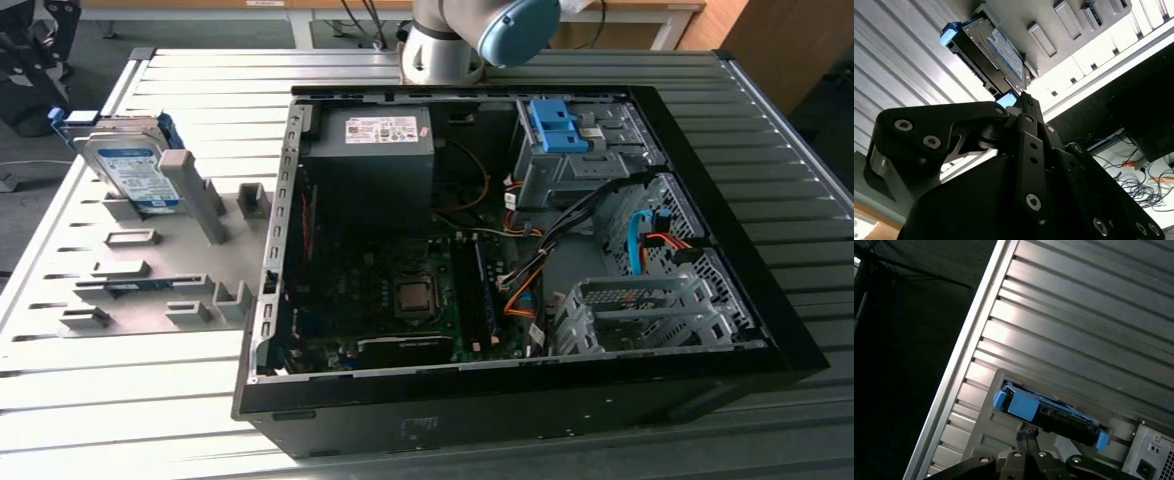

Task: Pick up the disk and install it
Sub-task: 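Pick up the disk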

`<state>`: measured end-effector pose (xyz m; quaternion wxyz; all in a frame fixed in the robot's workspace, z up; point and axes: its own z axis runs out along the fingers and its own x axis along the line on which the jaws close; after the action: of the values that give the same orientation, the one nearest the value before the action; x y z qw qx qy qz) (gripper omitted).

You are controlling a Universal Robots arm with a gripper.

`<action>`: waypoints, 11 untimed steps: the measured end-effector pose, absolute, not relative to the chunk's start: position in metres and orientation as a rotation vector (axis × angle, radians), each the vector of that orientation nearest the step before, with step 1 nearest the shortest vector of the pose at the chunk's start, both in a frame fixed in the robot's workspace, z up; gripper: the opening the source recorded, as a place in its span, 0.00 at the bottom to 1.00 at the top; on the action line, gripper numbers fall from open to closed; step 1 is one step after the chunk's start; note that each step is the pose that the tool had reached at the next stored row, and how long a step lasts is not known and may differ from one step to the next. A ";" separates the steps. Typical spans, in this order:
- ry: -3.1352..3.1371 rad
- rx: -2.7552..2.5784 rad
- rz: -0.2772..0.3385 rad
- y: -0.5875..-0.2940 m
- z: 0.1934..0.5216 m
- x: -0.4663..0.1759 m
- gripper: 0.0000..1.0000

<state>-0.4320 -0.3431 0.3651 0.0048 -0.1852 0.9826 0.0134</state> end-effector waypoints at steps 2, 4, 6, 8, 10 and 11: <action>3.067 -0.637 0.042 -0.343 0.365 -0.432 0.11; 3.056 -0.692 0.042 -0.343 0.365 -0.432 0.11; 3.043 -0.747 0.043 -0.343 0.364 -0.432 0.11; 3.029 -0.804 0.043 -0.343 0.364 -0.432 0.11; 3.015 -0.858 0.043 -0.343 0.364 -0.432 0.11; 3.007 -0.885 0.043 -0.343 0.364 -0.432 0.11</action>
<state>-0.4320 -0.3431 0.3636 0.0033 -0.2823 0.9592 0.0138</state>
